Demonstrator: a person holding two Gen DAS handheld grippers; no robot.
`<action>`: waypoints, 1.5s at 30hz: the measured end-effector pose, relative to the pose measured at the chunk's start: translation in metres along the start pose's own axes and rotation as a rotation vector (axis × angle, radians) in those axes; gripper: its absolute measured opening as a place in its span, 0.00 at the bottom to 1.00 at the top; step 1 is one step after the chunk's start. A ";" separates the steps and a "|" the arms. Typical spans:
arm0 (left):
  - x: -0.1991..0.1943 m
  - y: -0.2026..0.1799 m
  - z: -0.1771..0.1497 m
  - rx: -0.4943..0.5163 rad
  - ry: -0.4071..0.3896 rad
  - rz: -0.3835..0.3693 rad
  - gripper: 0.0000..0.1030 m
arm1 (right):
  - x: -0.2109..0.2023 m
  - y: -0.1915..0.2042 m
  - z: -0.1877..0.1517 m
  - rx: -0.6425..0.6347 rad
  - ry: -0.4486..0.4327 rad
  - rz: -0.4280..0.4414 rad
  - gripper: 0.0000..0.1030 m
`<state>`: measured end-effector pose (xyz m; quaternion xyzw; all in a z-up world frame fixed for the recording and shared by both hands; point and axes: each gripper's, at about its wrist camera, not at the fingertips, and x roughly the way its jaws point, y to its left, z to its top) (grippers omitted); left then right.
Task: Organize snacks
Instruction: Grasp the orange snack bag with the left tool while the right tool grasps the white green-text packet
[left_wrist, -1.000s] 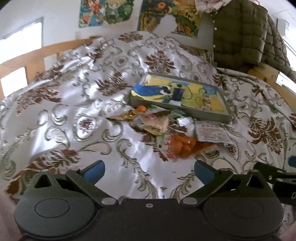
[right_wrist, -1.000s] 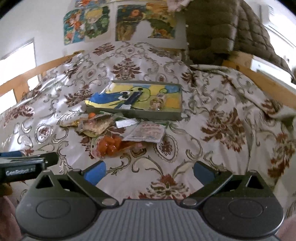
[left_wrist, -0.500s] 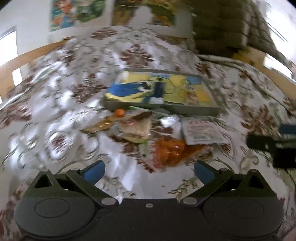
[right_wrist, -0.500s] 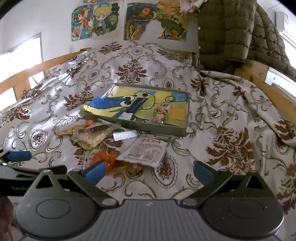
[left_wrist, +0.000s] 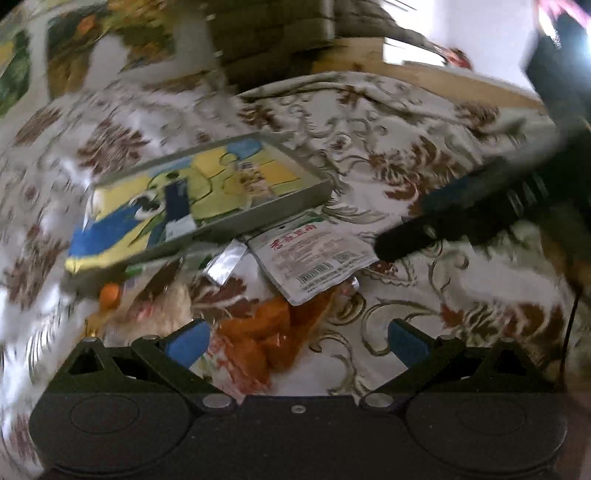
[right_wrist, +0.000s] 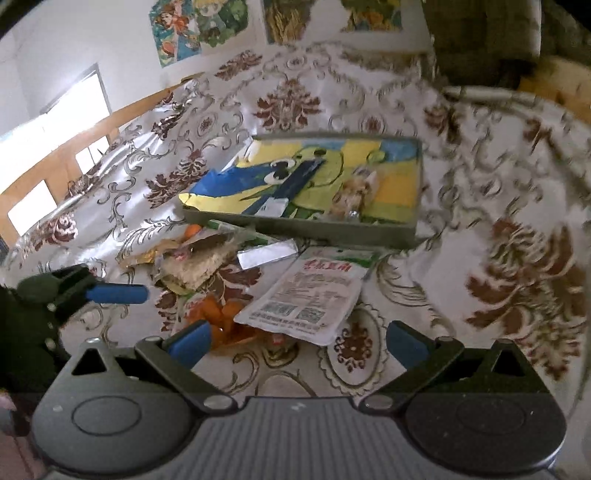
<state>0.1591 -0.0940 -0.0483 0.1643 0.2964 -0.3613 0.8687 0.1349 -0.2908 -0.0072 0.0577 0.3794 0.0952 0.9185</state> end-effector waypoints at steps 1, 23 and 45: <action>0.004 0.000 -0.001 0.025 -0.003 -0.007 0.99 | 0.005 -0.005 0.003 0.023 0.012 0.015 0.99; 0.068 0.020 0.003 0.012 0.067 -0.016 0.81 | 0.104 -0.054 0.030 0.369 0.173 0.108 0.52; 0.078 0.009 0.014 0.034 0.115 0.023 0.41 | 0.123 -0.052 0.042 0.464 0.089 0.121 0.19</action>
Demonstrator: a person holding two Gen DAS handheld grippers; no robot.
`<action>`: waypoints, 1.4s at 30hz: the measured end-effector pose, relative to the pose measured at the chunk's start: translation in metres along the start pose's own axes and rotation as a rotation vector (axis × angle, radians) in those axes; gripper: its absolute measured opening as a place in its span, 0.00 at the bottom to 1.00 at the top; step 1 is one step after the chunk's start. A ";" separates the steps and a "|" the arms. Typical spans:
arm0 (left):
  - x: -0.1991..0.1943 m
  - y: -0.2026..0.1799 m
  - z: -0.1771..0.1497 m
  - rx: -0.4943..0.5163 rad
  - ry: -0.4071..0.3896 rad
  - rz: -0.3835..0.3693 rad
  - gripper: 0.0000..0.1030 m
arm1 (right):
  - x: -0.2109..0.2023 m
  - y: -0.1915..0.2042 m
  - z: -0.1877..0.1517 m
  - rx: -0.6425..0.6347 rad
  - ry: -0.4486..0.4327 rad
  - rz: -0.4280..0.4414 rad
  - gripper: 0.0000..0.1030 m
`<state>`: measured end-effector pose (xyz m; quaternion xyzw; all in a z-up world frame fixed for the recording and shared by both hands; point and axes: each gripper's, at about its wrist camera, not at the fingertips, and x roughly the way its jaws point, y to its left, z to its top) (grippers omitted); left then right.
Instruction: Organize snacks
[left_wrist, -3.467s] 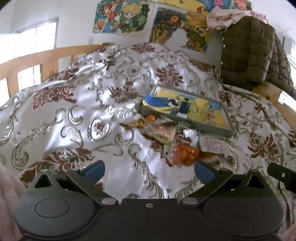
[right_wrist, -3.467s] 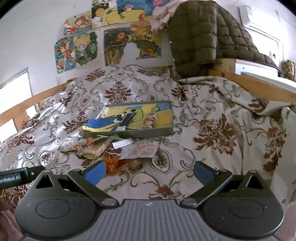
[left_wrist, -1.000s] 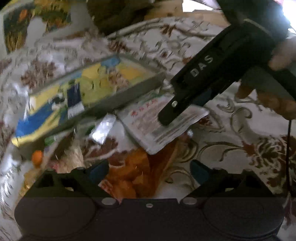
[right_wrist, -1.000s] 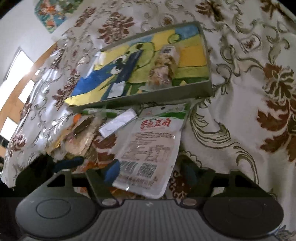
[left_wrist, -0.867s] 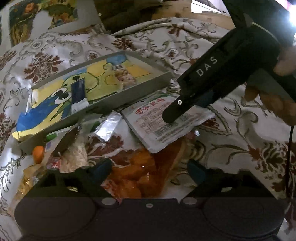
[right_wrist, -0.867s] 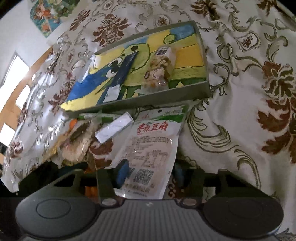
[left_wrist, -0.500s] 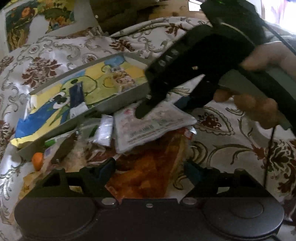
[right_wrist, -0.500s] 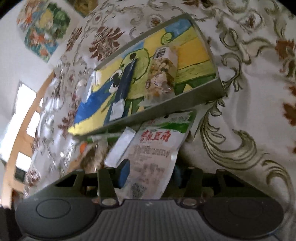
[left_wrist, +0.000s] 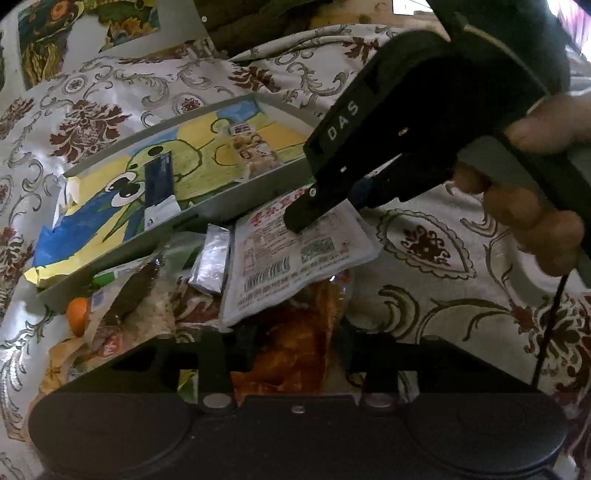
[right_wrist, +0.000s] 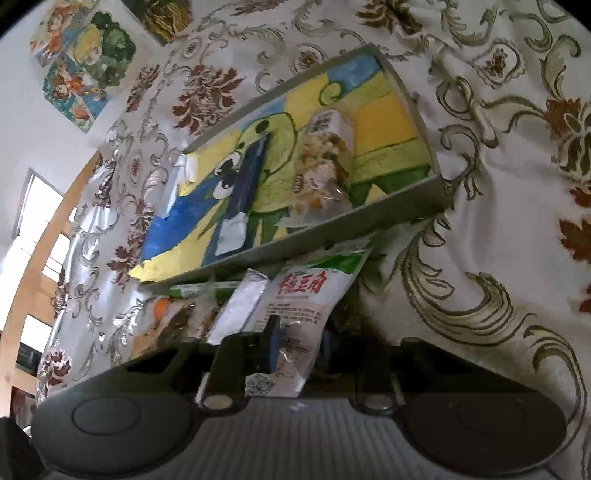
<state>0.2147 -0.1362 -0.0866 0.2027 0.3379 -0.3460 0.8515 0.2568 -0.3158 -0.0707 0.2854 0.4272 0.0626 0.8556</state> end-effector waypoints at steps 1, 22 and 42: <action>-0.001 0.000 0.000 0.003 0.001 0.001 0.40 | -0.002 0.001 -0.001 0.003 0.001 0.003 0.17; -0.037 -0.061 -0.023 0.319 -0.022 0.054 0.42 | -0.062 0.004 -0.020 -0.045 -0.036 -0.146 0.10; -0.035 -0.085 -0.031 0.442 -0.063 0.062 0.42 | -0.059 0.002 -0.022 -0.057 -0.015 -0.155 0.10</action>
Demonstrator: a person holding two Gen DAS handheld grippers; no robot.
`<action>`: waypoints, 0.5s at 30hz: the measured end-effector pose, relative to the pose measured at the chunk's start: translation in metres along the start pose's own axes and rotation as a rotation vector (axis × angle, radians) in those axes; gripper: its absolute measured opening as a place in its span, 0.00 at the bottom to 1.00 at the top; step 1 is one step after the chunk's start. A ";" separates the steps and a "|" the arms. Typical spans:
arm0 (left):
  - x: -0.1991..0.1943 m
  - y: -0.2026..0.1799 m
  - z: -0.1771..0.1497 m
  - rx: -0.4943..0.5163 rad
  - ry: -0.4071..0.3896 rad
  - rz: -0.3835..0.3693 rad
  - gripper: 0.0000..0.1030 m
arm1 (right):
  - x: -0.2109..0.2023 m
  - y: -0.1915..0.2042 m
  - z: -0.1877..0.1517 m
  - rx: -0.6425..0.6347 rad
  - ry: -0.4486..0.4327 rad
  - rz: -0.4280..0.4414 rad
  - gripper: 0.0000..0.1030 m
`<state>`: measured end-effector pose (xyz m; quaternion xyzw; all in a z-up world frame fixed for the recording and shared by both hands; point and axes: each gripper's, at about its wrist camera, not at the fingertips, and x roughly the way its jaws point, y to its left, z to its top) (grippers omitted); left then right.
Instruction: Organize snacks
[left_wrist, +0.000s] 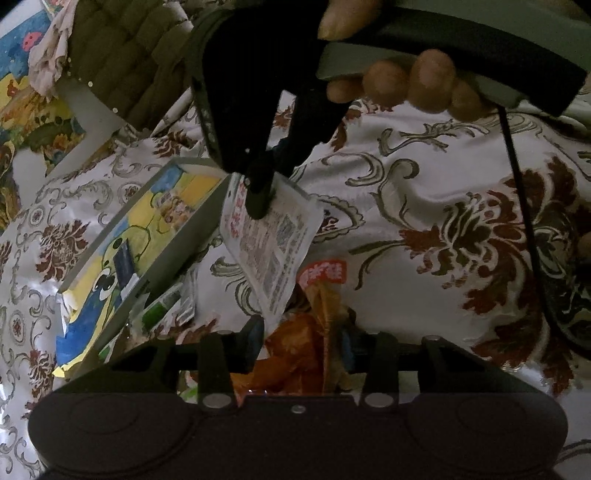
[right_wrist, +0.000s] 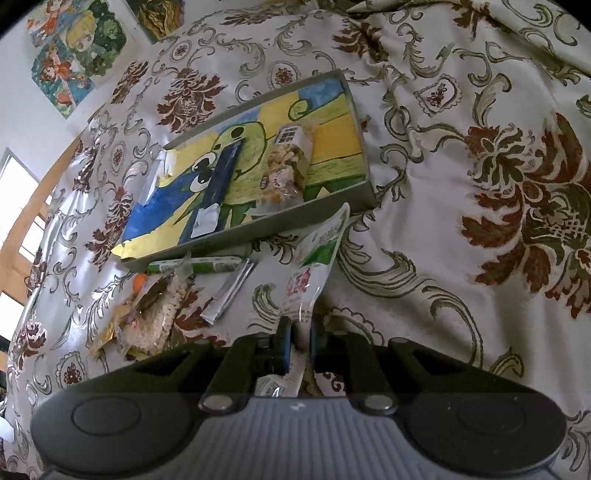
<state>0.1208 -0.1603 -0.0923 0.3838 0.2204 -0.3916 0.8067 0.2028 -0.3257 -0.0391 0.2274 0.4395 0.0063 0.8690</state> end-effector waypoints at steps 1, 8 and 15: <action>0.002 -0.002 0.000 0.011 0.007 0.002 0.42 | 0.000 0.000 0.000 0.000 0.001 0.001 0.10; 0.011 0.007 0.000 -0.038 0.078 0.001 0.48 | 0.003 0.001 0.000 -0.007 0.010 0.014 0.11; 0.009 0.018 0.000 -0.089 0.075 -0.008 0.36 | 0.002 0.005 0.000 -0.029 0.000 0.033 0.10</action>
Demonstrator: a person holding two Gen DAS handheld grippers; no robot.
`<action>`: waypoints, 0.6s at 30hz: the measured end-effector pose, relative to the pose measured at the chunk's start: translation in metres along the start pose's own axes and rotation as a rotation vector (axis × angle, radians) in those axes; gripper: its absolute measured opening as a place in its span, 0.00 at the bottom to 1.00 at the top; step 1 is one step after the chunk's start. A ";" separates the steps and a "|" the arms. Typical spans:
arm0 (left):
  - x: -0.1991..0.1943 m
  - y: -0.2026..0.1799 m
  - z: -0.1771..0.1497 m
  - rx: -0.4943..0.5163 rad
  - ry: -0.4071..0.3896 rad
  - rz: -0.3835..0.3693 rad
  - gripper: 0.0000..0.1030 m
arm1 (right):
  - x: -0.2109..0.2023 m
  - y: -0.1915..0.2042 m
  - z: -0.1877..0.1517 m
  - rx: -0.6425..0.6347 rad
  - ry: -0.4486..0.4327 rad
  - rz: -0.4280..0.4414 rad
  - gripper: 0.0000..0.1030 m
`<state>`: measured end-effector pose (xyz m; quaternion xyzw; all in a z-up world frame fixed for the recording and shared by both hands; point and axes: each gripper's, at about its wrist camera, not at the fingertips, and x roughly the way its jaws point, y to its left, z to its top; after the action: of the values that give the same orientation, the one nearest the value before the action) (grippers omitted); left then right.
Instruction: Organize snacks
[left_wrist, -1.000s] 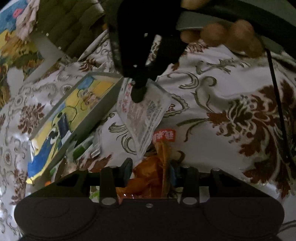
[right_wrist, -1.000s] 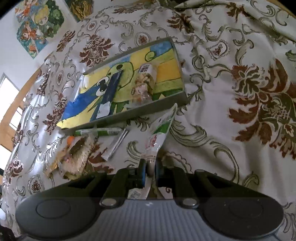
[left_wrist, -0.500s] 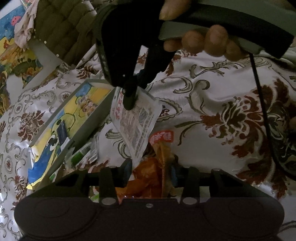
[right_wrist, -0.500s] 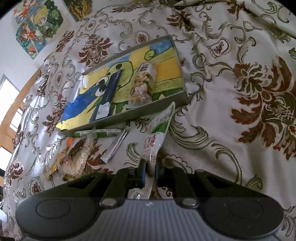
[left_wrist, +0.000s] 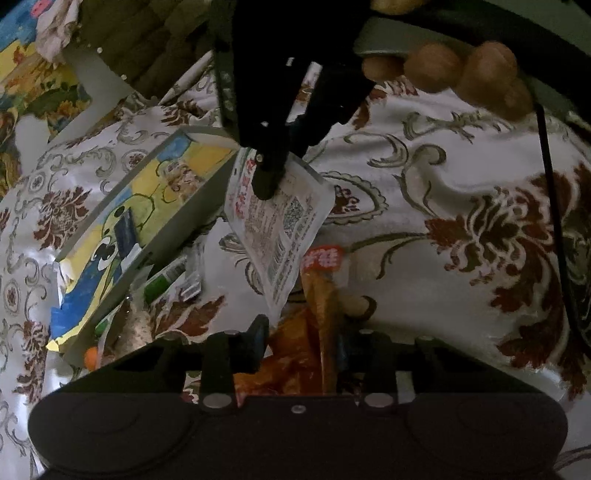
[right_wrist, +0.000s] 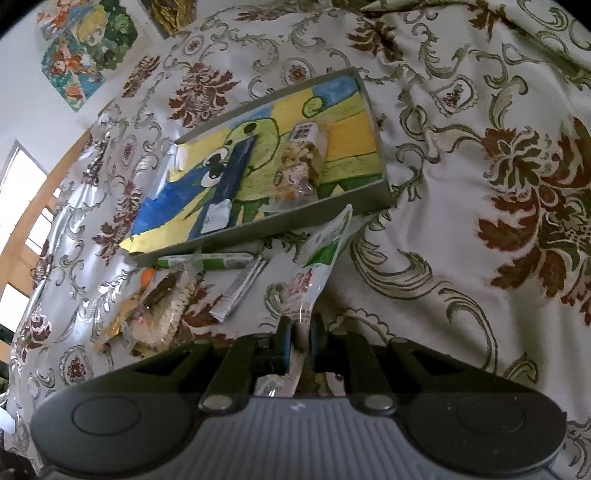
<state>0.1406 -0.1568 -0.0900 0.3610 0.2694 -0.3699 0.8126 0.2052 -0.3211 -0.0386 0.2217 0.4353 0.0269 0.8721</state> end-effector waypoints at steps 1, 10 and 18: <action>-0.002 0.002 0.000 -0.012 -0.003 0.000 0.36 | -0.002 0.001 0.000 -0.002 -0.005 0.006 0.09; -0.013 0.024 0.002 -0.141 -0.023 -0.021 0.36 | -0.015 -0.001 0.006 0.014 -0.088 0.042 0.08; -0.015 0.038 0.002 -0.271 -0.061 -0.042 0.36 | -0.020 -0.015 0.016 0.059 -0.112 0.052 0.08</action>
<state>0.1624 -0.1347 -0.0640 0.2307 0.2994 -0.3578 0.8539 0.2026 -0.3447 -0.0215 0.2595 0.3806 0.0243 0.8872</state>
